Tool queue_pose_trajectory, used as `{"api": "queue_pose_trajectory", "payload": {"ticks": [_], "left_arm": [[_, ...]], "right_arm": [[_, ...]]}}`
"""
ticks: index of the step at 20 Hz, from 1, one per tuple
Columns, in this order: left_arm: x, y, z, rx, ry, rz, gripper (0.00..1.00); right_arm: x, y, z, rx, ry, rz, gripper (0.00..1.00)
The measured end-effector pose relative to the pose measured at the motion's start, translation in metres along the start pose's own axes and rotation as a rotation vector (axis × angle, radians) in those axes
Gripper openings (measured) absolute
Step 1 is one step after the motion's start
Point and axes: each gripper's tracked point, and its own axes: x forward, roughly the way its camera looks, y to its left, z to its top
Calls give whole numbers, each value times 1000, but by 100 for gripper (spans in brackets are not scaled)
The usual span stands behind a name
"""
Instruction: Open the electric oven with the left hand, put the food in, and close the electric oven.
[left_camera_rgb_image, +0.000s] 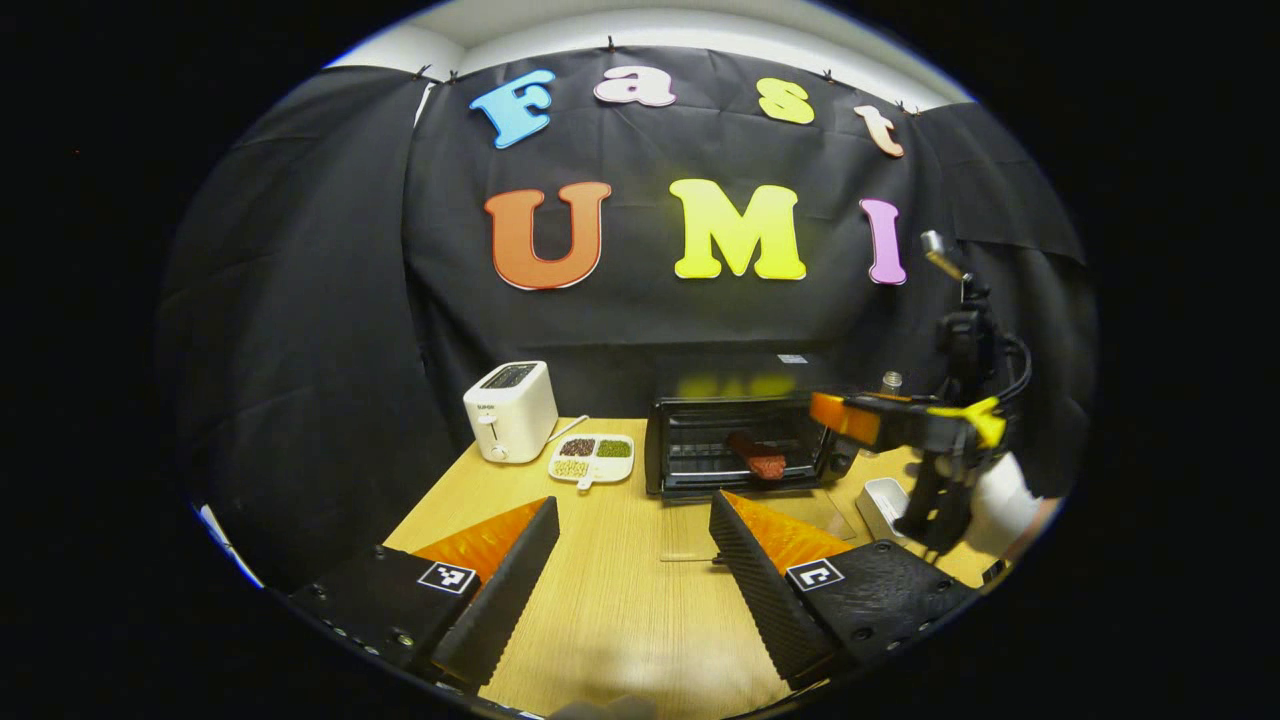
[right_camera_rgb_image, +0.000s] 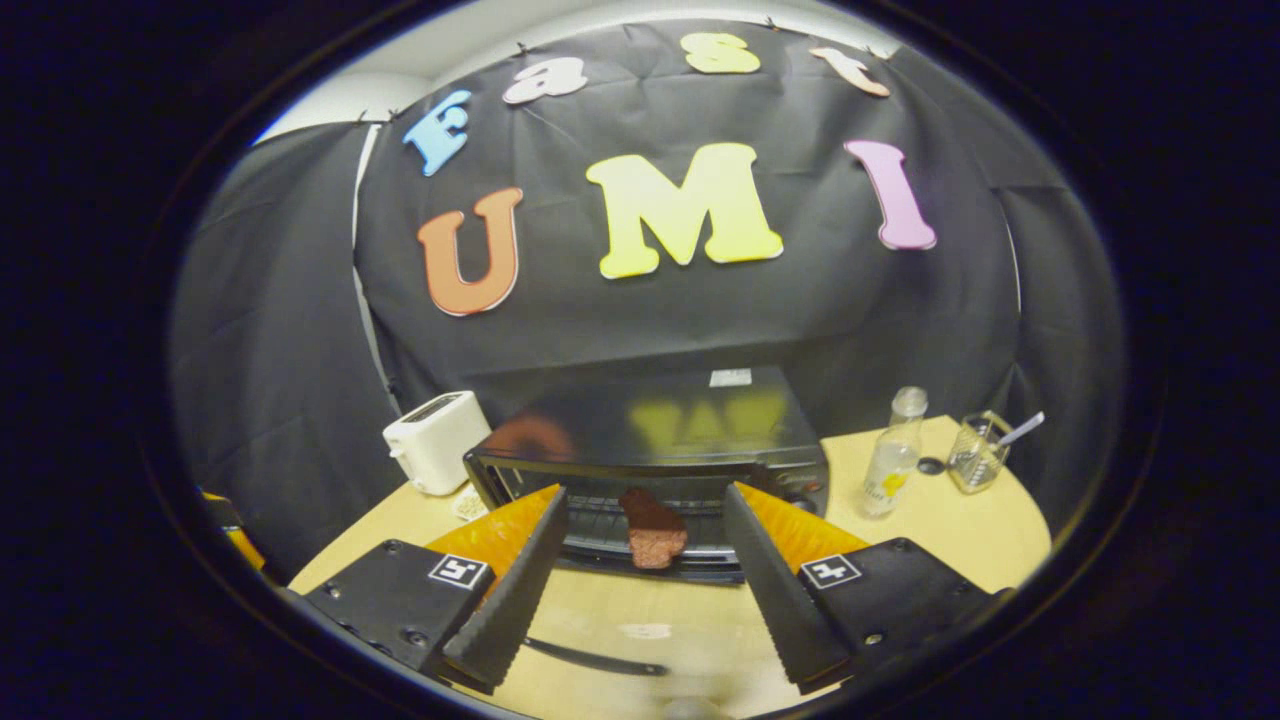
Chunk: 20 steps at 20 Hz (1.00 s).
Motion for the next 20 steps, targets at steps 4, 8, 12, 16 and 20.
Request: {"api": "queue_pose_trajectory", "payload": {"ticks": [4,8,12,16,20], "left_arm": [[5,-29,5,-16,-22,-41,97],[11,-65,-5,23,-20,-74,97],[13,-107,-31,-18,38,-61,97],[9,-137,-65,-22,99,-1,97],[9,-160,-101,2,164,36,96]], "right_arm": [[-71,-46,36,-34,-30,-33,98],[-140,-103,57,-61,-60,-74,98],[-189,-155,66,-81,-62,-59,98],[-225,-210,71,-83,-48,-20,96],[-246,-250,64,-125,-19,-28,99]]}}
